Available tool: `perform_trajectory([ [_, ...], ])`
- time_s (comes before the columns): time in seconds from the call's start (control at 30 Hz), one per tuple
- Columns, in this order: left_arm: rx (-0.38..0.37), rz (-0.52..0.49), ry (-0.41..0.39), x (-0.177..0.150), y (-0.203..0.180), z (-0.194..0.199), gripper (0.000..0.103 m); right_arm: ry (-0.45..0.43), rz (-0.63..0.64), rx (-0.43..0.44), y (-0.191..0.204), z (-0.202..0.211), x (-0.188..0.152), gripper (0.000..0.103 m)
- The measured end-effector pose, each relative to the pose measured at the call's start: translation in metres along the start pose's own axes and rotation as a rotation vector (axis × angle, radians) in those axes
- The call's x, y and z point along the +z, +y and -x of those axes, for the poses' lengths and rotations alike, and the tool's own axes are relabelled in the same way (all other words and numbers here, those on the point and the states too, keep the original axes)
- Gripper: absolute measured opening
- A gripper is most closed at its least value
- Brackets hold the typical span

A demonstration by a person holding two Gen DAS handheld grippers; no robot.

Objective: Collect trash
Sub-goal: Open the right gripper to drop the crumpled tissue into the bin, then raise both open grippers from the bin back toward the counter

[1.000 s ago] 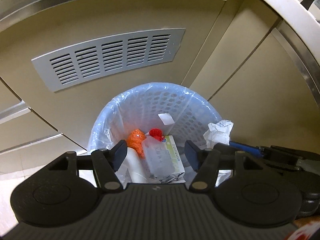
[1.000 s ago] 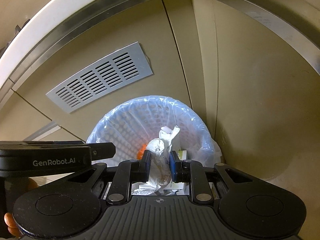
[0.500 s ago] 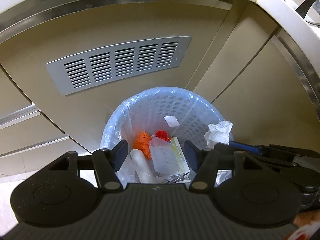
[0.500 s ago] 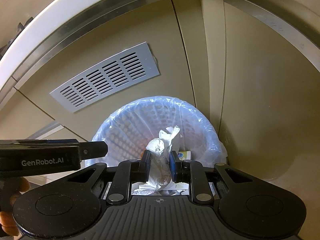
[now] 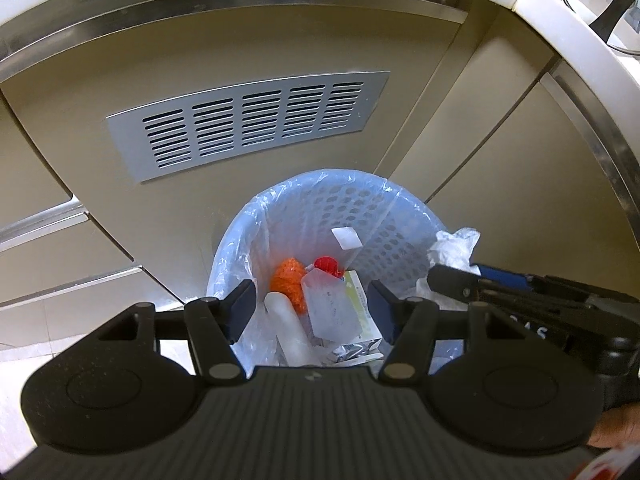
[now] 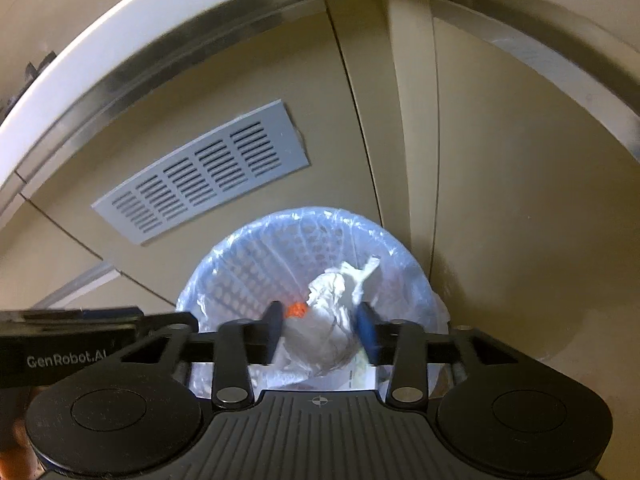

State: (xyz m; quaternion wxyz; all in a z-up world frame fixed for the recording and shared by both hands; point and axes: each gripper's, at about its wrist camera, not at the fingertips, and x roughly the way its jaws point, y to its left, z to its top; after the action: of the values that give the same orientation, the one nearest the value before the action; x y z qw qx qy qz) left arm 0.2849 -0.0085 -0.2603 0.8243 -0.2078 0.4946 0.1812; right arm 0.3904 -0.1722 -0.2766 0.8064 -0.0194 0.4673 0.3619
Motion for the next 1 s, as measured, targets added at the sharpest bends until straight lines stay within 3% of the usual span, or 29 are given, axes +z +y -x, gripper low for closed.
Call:
perform_trajectory([
  [0.5,0.004,-0.009,-0.012,-0.009,0.002,0.019,0.059,0.02,-0.008,-0.011,0.003,0.016,-0.012,0.052],
  [1.0,-0.039,-0.08,-0.072,-0.018,0.008,0.088,0.059,-0.008,-0.055,-0.015,0.031,0.082,-0.022,0.053],
])
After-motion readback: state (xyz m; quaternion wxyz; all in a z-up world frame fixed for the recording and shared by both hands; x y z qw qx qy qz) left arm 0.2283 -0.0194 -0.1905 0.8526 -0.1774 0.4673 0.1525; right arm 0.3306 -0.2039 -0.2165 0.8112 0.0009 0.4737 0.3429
